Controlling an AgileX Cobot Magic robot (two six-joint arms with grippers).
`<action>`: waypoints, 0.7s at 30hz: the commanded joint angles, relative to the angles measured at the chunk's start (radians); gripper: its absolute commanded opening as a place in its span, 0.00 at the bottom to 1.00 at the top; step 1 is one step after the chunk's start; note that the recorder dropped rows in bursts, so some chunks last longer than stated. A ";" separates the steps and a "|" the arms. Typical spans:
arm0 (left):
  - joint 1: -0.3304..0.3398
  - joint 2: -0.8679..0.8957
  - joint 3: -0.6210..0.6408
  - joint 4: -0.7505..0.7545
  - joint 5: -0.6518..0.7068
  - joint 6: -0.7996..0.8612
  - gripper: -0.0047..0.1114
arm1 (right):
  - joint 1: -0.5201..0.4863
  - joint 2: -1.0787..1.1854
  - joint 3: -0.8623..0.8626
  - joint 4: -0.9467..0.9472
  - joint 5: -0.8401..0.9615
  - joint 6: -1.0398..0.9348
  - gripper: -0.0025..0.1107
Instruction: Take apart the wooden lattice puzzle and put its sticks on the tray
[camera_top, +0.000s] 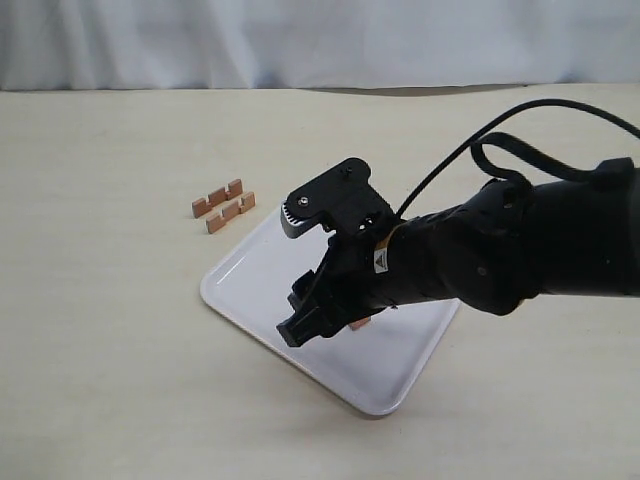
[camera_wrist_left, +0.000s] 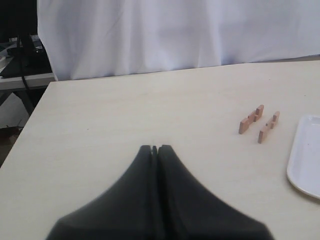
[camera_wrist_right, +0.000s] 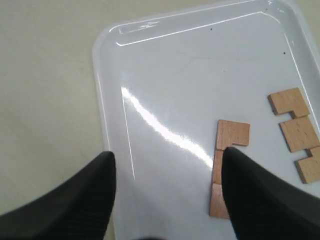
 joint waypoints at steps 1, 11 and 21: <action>0.003 -0.001 0.001 -0.002 -0.020 0.000 0.04 | 0.001 -0.006 0.001 0.001 -0.023 -0.001 0.54; 0.003 -0.001 0.001 -0.002 -0.020 0.000 0.04 | 0.001 0.181 -0.216 0.021 -0.029 -0.001 0.54; 0.003 -0.001 0.001 -0.004 -0.020 0.000 0.04 | -0.001 0.419 -0.555 0.019 0.011 -0.068 0.94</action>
